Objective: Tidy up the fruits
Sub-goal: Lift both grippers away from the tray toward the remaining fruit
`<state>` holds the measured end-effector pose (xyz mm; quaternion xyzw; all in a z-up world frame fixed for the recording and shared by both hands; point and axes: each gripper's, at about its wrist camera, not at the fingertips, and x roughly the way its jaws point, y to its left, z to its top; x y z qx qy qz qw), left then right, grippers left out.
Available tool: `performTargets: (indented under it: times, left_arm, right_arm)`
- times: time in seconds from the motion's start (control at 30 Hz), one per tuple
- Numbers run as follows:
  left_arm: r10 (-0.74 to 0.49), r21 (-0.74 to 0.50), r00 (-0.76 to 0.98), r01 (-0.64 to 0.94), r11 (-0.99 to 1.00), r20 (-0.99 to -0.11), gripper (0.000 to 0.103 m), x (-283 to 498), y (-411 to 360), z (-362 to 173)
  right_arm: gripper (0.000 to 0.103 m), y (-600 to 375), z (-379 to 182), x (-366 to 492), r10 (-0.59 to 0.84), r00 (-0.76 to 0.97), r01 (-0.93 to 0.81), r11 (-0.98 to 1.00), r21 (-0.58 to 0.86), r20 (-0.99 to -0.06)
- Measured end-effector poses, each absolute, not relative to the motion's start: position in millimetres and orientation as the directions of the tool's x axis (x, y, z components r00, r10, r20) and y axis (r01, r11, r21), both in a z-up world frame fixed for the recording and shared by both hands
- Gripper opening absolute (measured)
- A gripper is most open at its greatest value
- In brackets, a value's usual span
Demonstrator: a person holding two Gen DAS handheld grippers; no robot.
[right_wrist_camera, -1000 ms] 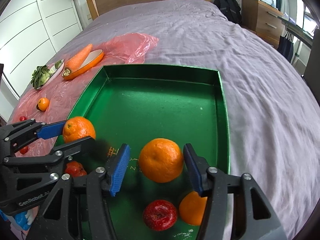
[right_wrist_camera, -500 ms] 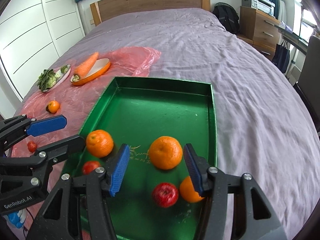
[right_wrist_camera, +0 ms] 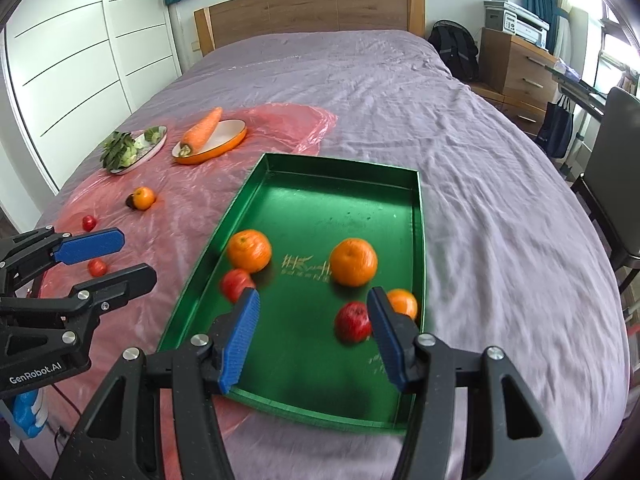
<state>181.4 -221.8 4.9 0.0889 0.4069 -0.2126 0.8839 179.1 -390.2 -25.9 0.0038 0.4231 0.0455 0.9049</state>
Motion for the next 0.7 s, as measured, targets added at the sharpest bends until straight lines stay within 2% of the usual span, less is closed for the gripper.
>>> performTargets:
  times: [0.7]
  left_arm:
    - [-0.304,0.001,0.571,0.471,0.882,-0.763,0.048,75,-201,11]
  right_arm:
    - [0.101,-375,-25,55,0.061,0.604,-0.024,0.998,0.059,-0.794]
